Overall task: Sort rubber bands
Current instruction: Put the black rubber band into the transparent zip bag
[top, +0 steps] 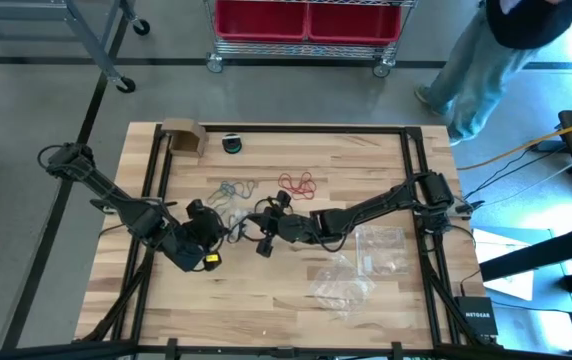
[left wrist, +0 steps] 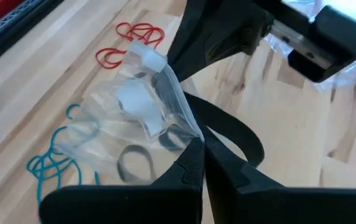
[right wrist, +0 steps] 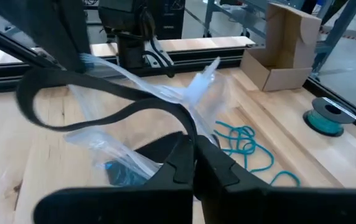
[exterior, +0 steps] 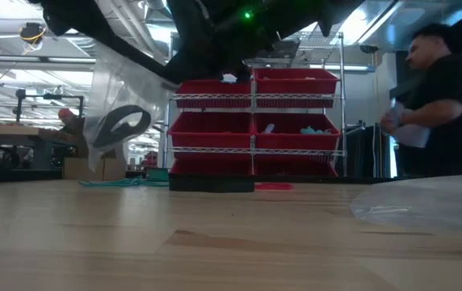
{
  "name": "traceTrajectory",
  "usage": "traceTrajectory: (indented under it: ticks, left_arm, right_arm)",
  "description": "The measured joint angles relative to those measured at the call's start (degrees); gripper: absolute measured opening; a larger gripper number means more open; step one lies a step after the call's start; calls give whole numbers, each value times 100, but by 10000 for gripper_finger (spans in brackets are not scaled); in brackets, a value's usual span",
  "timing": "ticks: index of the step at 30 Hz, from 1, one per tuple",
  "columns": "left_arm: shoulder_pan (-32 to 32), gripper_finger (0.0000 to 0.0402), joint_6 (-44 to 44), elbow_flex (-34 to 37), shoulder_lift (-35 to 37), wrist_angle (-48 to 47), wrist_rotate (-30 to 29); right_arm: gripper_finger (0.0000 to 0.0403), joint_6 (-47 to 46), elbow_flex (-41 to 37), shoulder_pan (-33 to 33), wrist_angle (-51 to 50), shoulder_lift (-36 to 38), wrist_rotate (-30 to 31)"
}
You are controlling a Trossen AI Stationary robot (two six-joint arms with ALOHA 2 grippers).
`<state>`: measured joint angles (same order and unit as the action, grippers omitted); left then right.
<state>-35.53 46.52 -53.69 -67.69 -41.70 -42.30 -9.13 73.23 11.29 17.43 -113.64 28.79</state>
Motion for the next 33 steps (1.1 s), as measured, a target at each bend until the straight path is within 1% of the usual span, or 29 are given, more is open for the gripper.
traceTrajectory:
  ticks: [3,7,10,13,14,15,17,19,22,26,30,33]
  left_arm:
    - [0,0,-104,2,-5,275,-5]
    - [19,0,-157,2,-6,446,-298]
    - [77,0,-157,2,-8,466,-325]
    - [95,0,-154,2,-99,471,-348]
    - [103,0,-127,2,-142,472,-315]
    - [103,0,-85,2,-184,475,-268]
    - [90,0,-45,2,-269,498,-176]
    - [28,0,4,6,-327,497,-140]
    - [-17,0,134,9,-360,490,-153]
    - [-26,0,149,9,-360,525,-137]
    - [-24,0,149,9,-360,523,-144]
    - [-26,0,150,9,-441,543,-155]
  right_arm:
    - [1,-112,0,-2,-4,2,-89]
    - [1,-102,0,-13,6,2,-824]
    - [1,-90,0,-8,-17,2,-950]
    - [1,101,0,-11,129,2,-1263]
    - [1,142,0,-11,163,3,-1268]
    - [1,99,0,-17,151,8,-1130]
    - [1,-194,0,-26,-57,11,-638]
    - [1,-486,0,-84,-289,11,-408]
    - [1,-868,2,-133,-317,13,-393]
    - [1,-1043,2,-152,-291,13,-388]
    - [1,-1518,2,-159,-371,13,-187]
    - [1,-1772,2,-159,-149,13,-272]
